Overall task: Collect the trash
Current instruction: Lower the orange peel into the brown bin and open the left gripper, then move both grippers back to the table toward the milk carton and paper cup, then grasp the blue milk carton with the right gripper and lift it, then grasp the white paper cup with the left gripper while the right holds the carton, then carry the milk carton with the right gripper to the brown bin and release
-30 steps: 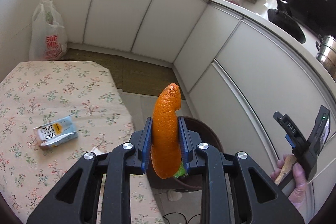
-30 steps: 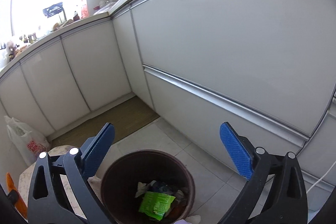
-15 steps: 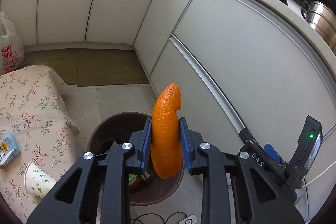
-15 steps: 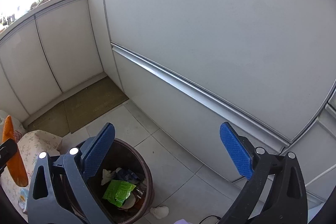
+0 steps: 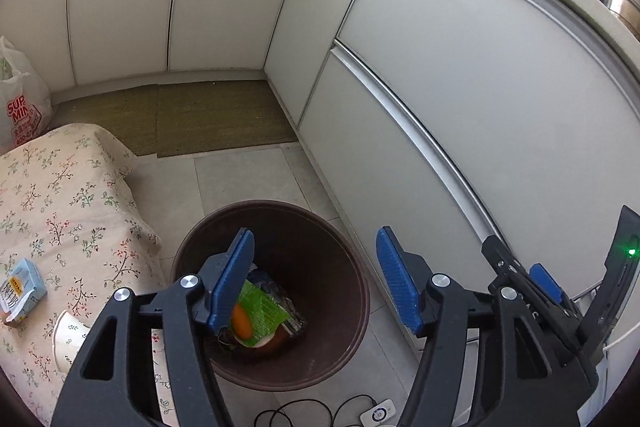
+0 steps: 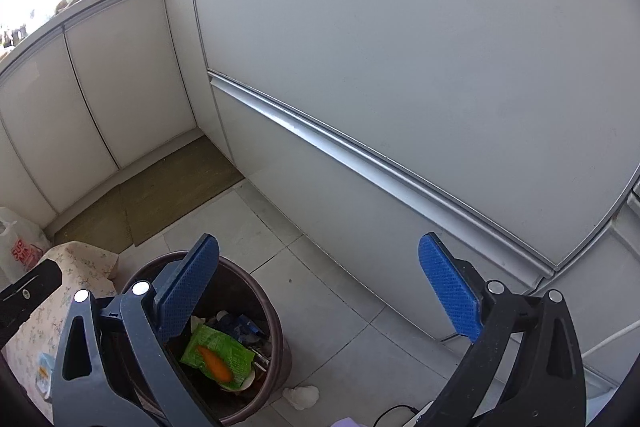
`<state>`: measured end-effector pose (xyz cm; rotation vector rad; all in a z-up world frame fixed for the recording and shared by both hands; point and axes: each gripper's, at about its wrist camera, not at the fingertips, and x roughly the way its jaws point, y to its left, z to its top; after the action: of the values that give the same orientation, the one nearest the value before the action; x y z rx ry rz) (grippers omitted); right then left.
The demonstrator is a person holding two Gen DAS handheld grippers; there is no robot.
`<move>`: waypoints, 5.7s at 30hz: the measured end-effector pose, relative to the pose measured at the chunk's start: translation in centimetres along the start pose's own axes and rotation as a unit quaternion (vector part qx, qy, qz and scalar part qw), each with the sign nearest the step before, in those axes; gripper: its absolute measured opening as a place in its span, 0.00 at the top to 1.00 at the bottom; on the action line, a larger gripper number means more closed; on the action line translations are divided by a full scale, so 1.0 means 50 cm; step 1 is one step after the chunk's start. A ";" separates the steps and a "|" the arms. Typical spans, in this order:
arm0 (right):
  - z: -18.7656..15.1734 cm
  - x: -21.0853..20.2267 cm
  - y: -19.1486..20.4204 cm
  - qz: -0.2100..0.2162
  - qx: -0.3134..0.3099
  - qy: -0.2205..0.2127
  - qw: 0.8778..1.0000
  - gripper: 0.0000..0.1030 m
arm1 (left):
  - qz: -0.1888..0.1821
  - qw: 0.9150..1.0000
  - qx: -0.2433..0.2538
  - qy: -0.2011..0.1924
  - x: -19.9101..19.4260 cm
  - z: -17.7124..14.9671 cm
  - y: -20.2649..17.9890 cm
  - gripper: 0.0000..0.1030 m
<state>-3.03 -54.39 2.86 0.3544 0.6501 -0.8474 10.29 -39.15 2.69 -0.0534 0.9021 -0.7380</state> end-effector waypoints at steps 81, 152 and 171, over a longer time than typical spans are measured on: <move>-0.506 0.014 0.913 0.176 -0.159 0.332 0.913 0.07 | 0.169 0.922 -0.346 -0.034 -0.519 -0.332 0.827 0.25; -0.144 -0.137 0.500 0.320 -0.102 0.107 0.936 0.49 | -0.041 0.968 -0.224 0.104 -0.035 -0.273 0.558 0.68; -0.152 -0.136 0.516 0.330 -0.102 0.122 0.931 0.49 | -0.047 0.971 -0.228 0.049 -0.135 -0.265 0.566 0.98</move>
<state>10.94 -30.44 2.54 0.4572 0.7771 -0.0886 13.83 -10.32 -10.63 -0.4733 1.1570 -0.6124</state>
